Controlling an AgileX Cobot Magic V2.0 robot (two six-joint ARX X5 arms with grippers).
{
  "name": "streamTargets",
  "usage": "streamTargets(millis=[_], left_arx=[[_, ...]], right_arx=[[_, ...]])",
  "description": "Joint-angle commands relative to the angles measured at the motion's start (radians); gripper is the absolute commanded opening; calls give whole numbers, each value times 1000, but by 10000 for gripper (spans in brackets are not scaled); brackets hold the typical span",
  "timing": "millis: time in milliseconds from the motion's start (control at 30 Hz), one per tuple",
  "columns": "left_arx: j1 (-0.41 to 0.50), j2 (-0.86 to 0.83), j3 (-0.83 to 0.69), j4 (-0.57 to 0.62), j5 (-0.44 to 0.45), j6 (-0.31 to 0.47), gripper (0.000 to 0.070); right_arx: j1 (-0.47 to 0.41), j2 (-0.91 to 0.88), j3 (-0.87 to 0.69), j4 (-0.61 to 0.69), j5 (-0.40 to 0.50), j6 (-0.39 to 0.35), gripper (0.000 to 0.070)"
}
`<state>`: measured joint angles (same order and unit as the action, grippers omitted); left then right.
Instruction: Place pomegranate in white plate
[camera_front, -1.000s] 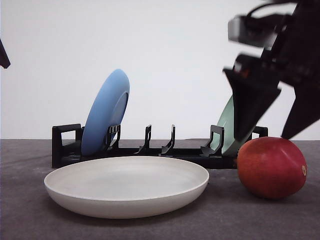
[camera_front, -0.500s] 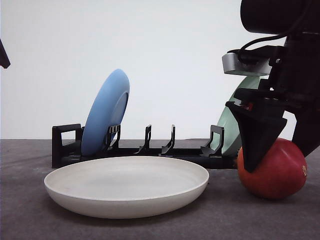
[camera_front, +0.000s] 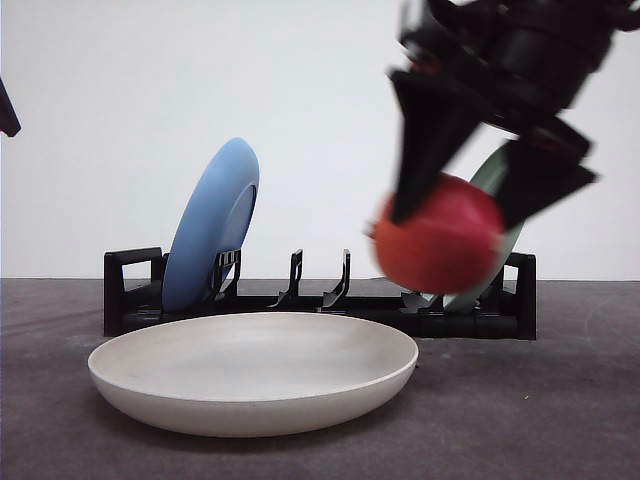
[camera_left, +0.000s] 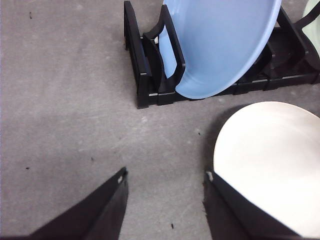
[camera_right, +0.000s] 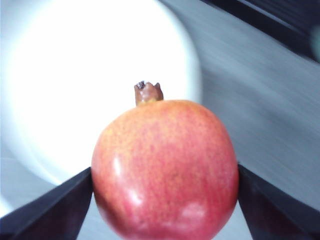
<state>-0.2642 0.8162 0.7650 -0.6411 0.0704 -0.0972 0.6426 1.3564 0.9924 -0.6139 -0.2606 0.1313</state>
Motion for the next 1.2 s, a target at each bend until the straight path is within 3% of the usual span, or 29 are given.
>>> streamTargets(millis=[0, 200, 367, 667, 933, 1067, 1167], left_arx=[[-3, 6, 13, 9, 2, 6, 273], [-3, 6, 13, 9, 2, -1, 272], [-3, 6, 13, 9, 2, -1, 272], [-3, 6, 13, 9, 2, -1, 272], [-3, 7, 13, 9, 1, -2, 272], [-3, 7, 13, 8, 2, -2, 272], [-3, 7, 13, 8, 2, -2, 272]], right_arx=[[39, 28, 14, 66, -4, -15, 482], [140, 120, 14, 260, 1, -19, 483], [179, 216, 14, 338, 52, -16, 483], [179, 289, 14, 345, 55, -11, 488], [182, 293, 14, 340, 54, -7, 574], [182, 293, 14, 333, 51, -7, 656], [182, 289, 18, 329, 51, -4, 661]])
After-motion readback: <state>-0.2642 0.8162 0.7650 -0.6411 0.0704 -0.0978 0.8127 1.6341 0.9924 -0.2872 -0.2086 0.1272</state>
